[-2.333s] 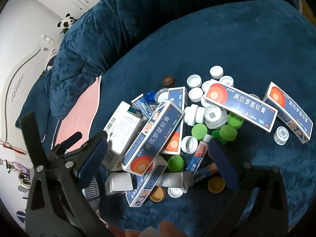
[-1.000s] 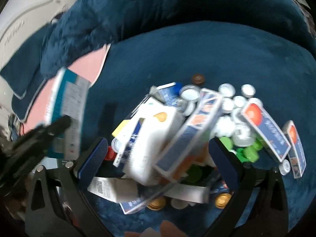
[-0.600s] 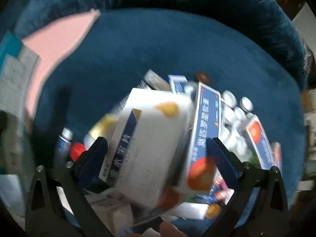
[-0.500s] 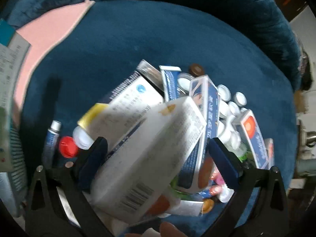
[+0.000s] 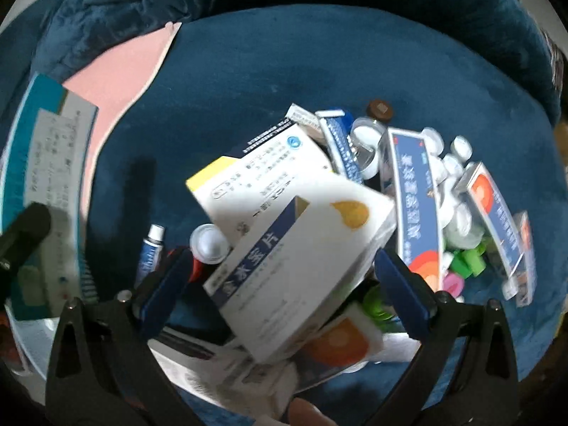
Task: Organize objects
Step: 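Lift the white box with the left gripper while the right gripper grasps a white box, then carry both boxes over the blue basket and open both grippers to drop them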
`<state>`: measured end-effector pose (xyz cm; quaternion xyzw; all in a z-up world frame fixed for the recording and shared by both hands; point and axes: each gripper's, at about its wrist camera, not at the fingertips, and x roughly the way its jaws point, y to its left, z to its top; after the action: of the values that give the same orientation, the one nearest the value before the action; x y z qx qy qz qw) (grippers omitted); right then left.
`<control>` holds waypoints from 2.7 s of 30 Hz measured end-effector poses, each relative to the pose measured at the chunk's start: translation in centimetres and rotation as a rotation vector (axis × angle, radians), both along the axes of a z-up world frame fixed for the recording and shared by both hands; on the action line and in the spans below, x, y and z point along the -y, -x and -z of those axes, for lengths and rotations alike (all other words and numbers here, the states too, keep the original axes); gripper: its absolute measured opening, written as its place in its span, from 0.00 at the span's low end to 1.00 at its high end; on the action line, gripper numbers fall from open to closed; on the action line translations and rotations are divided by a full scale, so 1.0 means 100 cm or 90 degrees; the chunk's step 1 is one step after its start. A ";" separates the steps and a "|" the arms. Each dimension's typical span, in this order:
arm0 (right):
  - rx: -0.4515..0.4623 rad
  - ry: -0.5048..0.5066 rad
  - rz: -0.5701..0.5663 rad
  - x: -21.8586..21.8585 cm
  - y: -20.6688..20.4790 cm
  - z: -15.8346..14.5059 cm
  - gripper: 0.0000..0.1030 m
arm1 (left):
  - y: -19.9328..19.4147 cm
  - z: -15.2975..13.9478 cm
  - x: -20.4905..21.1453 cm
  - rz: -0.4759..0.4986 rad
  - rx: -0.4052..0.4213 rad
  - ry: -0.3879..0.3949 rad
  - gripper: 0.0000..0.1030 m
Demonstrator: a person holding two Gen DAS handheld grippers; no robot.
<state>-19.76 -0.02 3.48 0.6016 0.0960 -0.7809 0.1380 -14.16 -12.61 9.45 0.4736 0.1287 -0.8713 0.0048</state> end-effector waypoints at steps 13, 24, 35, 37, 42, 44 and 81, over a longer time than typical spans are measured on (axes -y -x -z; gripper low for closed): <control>0.005 0.047 0.052 -0.024 0.014 0.008 0.49 | -0.005 0.004 0.001 -0.010 0.005 -0.012 0.25; 0.032 0.161 0.045 -0.040 0.013 -0.014 0.37 | -0.012 -0.009 0.010 -0.014 -0.014 -0.036 0.25; -0.003 0.260 -0.020 -0.008 -0.002 -0.071 0.34 | -0.057 -0.038 0.050 -0.079 -0.041 -0.034 0.25; 0.008 0.277 -0.047 0.004 -0.013 -0.077 0.33 | -0.069 -0.043 0.061 -0.100 -0.042 -0.027 0.25; 0.035 0.303 -0.113 0.035 -0.048 -0.087 0.33 | -0.106 -0.047 0.095 -0.158 -0.031 -0.008 0.25; 0.044 0.310 -0.143 0.049 -0.058 -0.091 0.33 | -0.121 -0.044 0.107 -0.182 -0.020 -0.004 0.25; -0.051 0.164 -0.386 0.068 -0.064 -0.038 1.00 | -0.137 -0.015 0.126 -0.263 0.049 0.042 0.99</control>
<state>-13.40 -6.78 7.23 0.4922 0.1763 -0.7331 0.4351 -0.44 -25.24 10.98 0.4699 0.1939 -0.8367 0.2037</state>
